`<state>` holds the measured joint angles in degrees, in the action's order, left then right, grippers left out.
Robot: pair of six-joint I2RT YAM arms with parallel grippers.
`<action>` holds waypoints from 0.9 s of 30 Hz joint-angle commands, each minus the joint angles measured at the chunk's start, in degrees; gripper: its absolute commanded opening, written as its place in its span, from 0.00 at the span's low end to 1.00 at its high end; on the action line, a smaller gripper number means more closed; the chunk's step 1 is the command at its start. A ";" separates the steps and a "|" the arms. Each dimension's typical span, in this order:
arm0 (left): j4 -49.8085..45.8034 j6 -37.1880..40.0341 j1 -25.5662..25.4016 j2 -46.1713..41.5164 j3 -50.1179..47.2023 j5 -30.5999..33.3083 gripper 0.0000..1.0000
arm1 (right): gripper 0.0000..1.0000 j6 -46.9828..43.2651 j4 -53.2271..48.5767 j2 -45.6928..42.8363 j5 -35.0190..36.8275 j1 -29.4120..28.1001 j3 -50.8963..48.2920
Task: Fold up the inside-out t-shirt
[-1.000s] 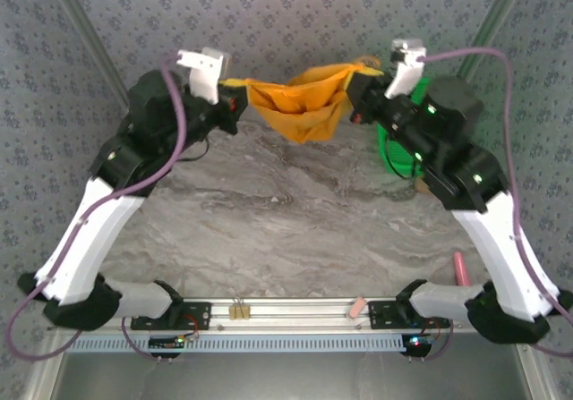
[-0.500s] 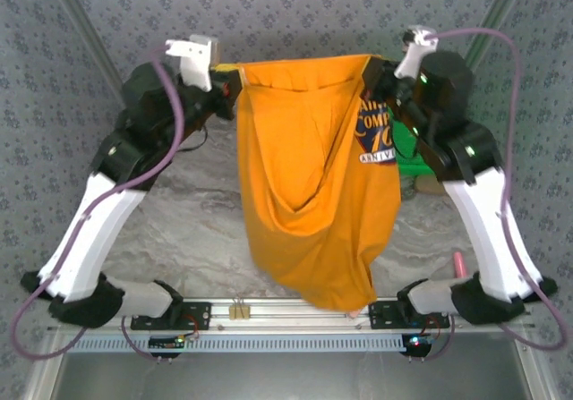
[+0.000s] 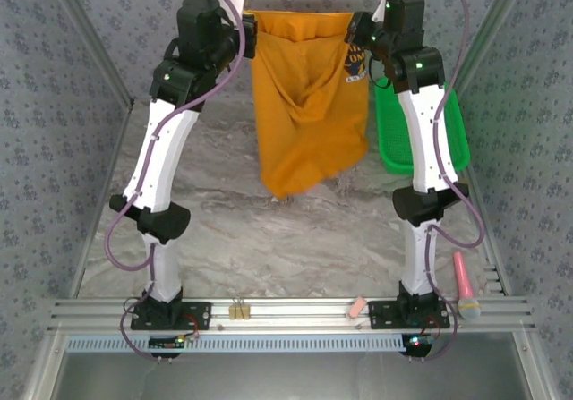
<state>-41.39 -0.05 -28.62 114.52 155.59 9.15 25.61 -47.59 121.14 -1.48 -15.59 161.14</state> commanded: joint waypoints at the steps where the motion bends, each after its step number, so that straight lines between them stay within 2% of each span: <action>1: -2.10 -2.41 1.35 -5.07 2.63 -2.00 0.00 | 0.00 -1.80 4.60 -10.14 2.38 -1.23 -7.21; 3: -0.85 -4.23 1.46 -9.32 -3.02 -5.51 0.00 | 0.00 1.13 14.59 -17.92 -5.96 -0.20 -22.14; 4: 0.11 -4.91 1.41 -11.57 -6.24 -7.14 0.00 | 0.00 0.71 17.29 -21.28 -5.58 -1.04 -27.29; 7: 5.52 -5.92 1.16 -20.02 -20.20 -13.68 0.00 | 0.00 -6.14 19.20 -30.69 1.67 -5.88 -38.88; 9: 9.35 -6.27 0.41 -27.41 -31.17 -14.16 0.00 | 0.00 -9.69 24.37 -38.22 4.03 -9.29 -49.00; 12: 12.36 -6.41 0.01 -35.42 -42.09 -14.62 0.00 | 0.00 -11.78 30.73 -46.88 4.91 -13.41 -59.28; 17: 14.24 -3.53 0.10 -41.42 -47.03 -15.36 0.00 | 0.00 -7.62 34.79 -50.87 -0.25 -12.11 -62.58; 18: 14.77 -3.46 0.44 -41.57 -47.00 -14.66 0.00 | 0.00 -5.87 34.98 -50.20 0.64 -11.28 -61.85; 19: 15.07 -3.74 0.87 -41.31 -46.67 -13.52 0.00 | 0.00 -4.78 33.60 -49.19 3.14 -10.91 -60.21; 21: 15.49 -4.50 2.13 -39.40 -45.33 -10.09 0.00 | 0.00 -1.62 24.29 -44.43 16.82 -10.92 -52.92; 22: 15.25 -4.52 2.84 -37.78 -44.28 -9.05 0.00 | 0.00 -0.67 20.79 -42.05 19.23 -9.90 -50.12; 23: 14.56 -4.44 3.46 -36.13 -42.43 -9.10 0.00 | 0.00 0.52 19.30 -39.95 19.13 -8.54 -48.38; 27: 10.84 -3.84 5.38 -28.05 -35.65 -11.30 0.00 | 0.00 3.65 20.87 -32.60 9.72 -3.92 -44.77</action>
<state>-29.85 -4.54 -25.67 83.11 116.29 -5.56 24.93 -24.71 85.03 5.56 -23.31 113.19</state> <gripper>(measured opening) 0.046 0.052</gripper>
